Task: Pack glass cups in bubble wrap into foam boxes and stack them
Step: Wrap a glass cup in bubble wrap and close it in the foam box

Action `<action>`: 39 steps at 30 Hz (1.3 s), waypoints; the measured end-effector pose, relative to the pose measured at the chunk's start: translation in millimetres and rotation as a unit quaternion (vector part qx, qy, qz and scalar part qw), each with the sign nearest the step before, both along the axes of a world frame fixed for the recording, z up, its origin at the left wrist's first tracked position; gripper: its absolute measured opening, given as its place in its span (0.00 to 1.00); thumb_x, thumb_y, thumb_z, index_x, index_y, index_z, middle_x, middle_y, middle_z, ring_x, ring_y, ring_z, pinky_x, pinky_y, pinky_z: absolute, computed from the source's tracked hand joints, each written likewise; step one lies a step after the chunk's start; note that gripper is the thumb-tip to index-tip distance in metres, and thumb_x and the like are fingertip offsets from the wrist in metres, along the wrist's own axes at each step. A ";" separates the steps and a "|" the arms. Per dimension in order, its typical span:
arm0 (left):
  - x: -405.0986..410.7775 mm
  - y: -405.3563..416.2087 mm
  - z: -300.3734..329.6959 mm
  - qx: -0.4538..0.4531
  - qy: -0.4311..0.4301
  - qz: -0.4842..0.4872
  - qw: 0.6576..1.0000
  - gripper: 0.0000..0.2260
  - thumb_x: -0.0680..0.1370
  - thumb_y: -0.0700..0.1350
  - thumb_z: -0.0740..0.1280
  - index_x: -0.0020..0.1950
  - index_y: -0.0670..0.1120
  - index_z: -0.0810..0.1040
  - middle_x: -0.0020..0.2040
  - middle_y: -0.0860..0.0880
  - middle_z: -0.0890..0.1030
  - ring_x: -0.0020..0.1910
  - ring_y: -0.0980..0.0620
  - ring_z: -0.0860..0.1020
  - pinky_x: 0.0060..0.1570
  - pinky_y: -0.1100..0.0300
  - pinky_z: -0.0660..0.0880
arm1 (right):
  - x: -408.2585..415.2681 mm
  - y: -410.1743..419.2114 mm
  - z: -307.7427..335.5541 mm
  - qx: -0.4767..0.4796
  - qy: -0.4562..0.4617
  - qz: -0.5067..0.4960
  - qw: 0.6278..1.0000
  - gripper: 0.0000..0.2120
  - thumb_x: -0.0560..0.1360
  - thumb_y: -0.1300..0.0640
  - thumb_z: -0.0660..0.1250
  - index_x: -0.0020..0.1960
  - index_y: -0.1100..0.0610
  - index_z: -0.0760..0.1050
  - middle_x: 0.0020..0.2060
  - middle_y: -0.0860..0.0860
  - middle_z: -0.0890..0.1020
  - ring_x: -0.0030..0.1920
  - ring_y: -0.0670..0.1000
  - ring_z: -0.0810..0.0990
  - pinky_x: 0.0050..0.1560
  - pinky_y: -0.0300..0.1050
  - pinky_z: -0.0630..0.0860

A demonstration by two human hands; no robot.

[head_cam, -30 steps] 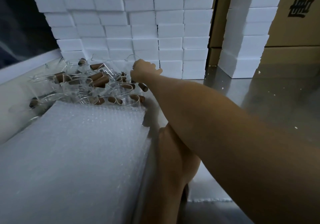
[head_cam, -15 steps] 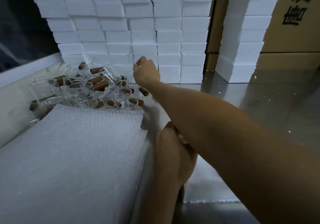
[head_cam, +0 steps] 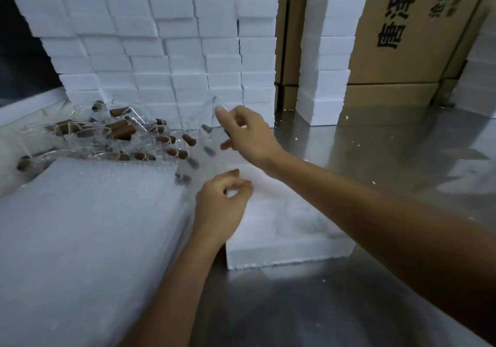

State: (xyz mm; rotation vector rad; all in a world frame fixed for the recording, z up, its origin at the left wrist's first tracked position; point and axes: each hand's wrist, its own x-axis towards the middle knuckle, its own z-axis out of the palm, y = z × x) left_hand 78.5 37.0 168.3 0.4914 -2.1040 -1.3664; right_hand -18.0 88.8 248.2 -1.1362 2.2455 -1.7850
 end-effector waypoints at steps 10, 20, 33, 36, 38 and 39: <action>30.5 25.2 35.9 -0.080 0.150 0.006 0.985 0.22 0.67 0.45 0.69 0.60 0.57 0.75 0.54 0.57 0.79 0.51 0.55 0.78 0.42 0.60 0.76 | 36.2 140.3 -18.6 -0.004 0.008 -0.005 1.000 0.34 0.76 0.35 0.63 0.41 0.70 0.75 0.21 0.41 0.72 0.23 0.40 0.73 0.27 0.38 0.68; 46.7 69.0 43.6 -0.128 0.091 -0.184 0.970 0.34 0.66 0.42 0.76 0.69 0.58 0.72 0.61 0.54 0.76 0.55 0.51 0.78 0.49 0.57 0.80 | 49.0 173.4 -25.4 -0.074 -0.013 0.045 0.996 0.17 0.71 0.45 0.68 0.45 0.60 0.83 0.31 0.50 0.84 0.22 0.45 0.73 0.25 0.37 0.69; 48.9 54.6 48.4 -0.079 0.095 -0.122 0.985 0.36 0.63 0.41 0.82 0.68 0.57 0.75 0.62 0.54 0.80 0.45 0.54 0.84 0.46 0.59 0.82 | 43.7 172.3 -37.6 0.072 0.202 0.013 0.977 0.37 0.69 0.35 0.72 0.72 0.50 0.70 0.60 0.40 0.75 0.55 0.38 0.78 0.53 0.34 0.77; 47.9 58.4 47.4 -0.108 0.067 -0.113 0.985 0.39 0.66 0.38 0.80 0.73 0.57 0.70 0.66 0.54 0.78 0.47 0.59 0.83 0.46 0.63 0.81 | 44.8 173.1 -37.5 0.099 0.248 -0.010 0.964 0.40 0.66 0.33 0.72 0.74 0.47 0.67 0.62 0.41 0.75 0.58 0.40 0.76 0.60 0.43 0.77; 49.8 59.6 50.6 -0.126 0.040 -0.130 0.983 0.40 0.69 0.38 0.78 0.74 0.61 0.65 0.68 0.54 0.76 0.50 0.63 0.82 0.47 0.68 0.79 | 45.5 173.6 -37.9 0.075 0.275 -0.022 0.958 0.35 0.69 0.39 0.75 0.72 0.49 0.69 0.60 0.45 0.78 0.58 0.44 0.77 0.60 0.51 0.78; 52.0 59.0 53.1 -0.156 0.020 -0.134 0.978 0.40 0.71 0.38 0.77 0.74 0.63 0.62 0.69 0.54 0.75 0.52 0.64 0.81 0.49 0.69 0.78 | 45.8 173.8 -37.8 0.061 0.274 -0.024 0.959 0.34 0.69 0.42 0.76 0.71 0.50 0.70 0.60 0.46 0.78 0.58 0.45 0.78 0.60 0.51 0.78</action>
